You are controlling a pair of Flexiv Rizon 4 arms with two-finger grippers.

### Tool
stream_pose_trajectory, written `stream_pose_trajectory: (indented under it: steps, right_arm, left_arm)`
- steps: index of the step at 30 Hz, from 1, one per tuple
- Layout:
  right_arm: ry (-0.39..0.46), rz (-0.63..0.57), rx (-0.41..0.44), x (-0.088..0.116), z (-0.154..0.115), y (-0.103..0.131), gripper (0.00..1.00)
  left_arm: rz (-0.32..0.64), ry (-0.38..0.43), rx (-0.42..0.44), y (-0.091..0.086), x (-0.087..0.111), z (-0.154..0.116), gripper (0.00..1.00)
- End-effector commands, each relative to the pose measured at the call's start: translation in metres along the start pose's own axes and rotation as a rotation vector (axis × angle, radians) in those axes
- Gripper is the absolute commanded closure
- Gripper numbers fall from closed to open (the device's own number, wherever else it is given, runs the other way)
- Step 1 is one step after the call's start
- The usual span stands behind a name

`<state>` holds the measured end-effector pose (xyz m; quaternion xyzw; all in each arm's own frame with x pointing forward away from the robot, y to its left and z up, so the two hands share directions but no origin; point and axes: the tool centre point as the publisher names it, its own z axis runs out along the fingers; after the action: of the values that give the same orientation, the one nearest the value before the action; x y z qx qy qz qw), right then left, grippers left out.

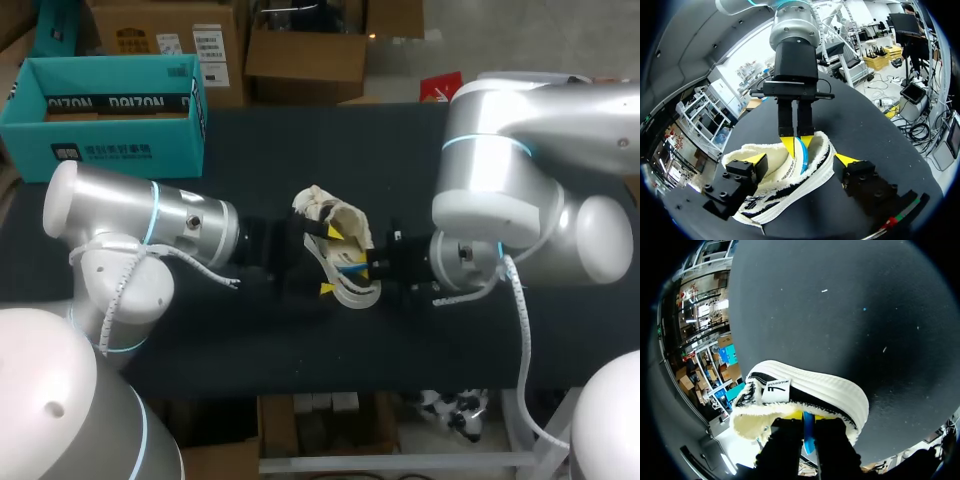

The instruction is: Open the shoe tongue, take the insole out of the shoe, put the insole back into the shoe, and pack the shoe into the shoebox

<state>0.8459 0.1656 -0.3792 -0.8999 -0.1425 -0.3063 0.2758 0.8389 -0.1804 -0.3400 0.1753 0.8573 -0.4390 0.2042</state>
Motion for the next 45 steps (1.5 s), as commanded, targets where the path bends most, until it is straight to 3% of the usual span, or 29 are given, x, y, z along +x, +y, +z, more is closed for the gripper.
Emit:
stream_pose_trajectory:
  steps: [1, 4, 12, 13, 16, 23, 31, 36, 45]
  right_arm:
    - [-0.029, -0.006, -0.024, 0.003, -0.009, -0.006, 0.64]
    - [-0.035, -0.008, -0.042, 0.000, -0.018, -0.011, 0.56]
    - [-0.048, -0.012, -0.081, -0.003, -0.038, -0.025, 0.58]
    - [-0.050, -0.015, -0.086, -0.002, -0.041, -0.027, 0.60]
    - [-0.046, -0.028, -0.082, 0.000, -0.047, -0.034, 1.00]
    - [-0.052, -0.067, -0.056, 0.006, -0.042, -0.045, 1.00]
    - [-0.084, -0.084, -0.025, 0.005, -0.014, -0.045, 1.00]
    - [-0.095, -0.081, -0.009, 0.000, -0.002, -0.041, 1.00]
    - [-0.096, -0.034, 0.011, -0.016, 0.018, -0.020, 1.00]
  left_arm:
    - [0.001, -0.002, 0.025, 0.000, 0.003, -0.017, 0.00]
    - [-0.011, 0.008, 0.039, -0.003, 0.003, -0.022, 0.00]
    - [-0.097, 0.074, 0.102, -0.011, 0.003, -0.040, 0.00]
    - [-0.109, 0.087, 0.099, -0.012, 0.004, -0.042, 0.00]
    - [-0.146, 0.117, 0.103, -0.015, 0.006, -0.051, 0.00]
    - [-0.229, 0.198, 0.026, -0.018, 0.005, -0.068, 0.00]
    - [-0.393, 0.284, -0.058, -0.017, 0.003, -0.093, 0.00]
    - [-0.502, 0.281, -0.097, -0.009, -0.002, -0.110, 0.00]
    - [-0.568, 0.252, -0.092, -0.006, -0.003, -0.127, 0.00]
